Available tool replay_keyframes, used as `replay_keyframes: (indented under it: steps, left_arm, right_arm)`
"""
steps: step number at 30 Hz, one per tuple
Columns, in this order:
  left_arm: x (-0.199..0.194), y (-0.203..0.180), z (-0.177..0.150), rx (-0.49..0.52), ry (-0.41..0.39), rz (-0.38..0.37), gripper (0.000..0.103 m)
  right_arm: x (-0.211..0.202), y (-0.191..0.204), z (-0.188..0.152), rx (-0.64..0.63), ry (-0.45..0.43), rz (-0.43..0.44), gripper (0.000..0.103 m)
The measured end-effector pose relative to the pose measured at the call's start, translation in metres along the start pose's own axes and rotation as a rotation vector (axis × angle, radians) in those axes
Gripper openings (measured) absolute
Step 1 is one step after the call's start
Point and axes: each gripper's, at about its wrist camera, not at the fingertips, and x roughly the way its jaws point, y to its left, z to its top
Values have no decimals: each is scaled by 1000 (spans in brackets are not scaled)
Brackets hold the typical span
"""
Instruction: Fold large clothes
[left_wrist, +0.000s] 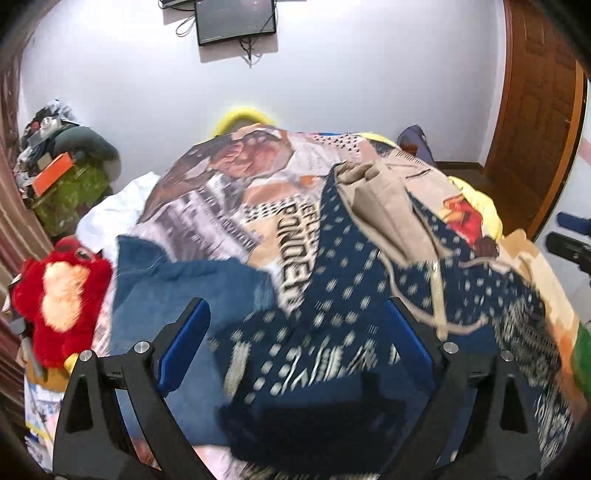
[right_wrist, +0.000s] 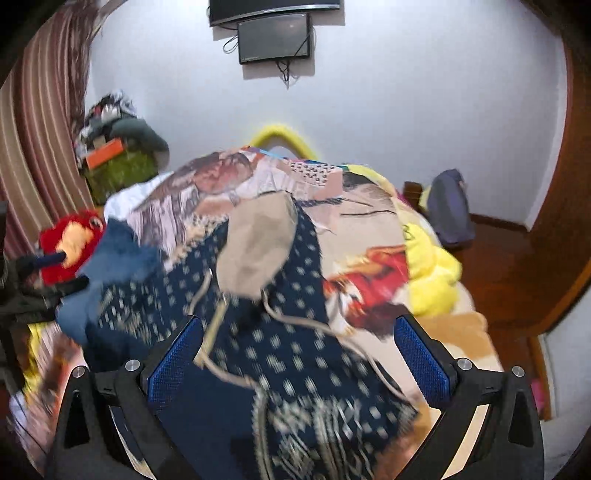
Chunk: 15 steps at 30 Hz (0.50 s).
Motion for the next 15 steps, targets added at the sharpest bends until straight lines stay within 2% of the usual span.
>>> replay_keyframes:
  steps: [6, 15]
  left_arm:
    - [57, -13, 26, -4, 31, 13, 95]
    - [167, -9, 41, -158, 212, -129, 95]
  right_arm:
    - [69, -16, 25, 90, 69, 49, 103]
    - [187, -37, 32, 240, 233, 109, 100]
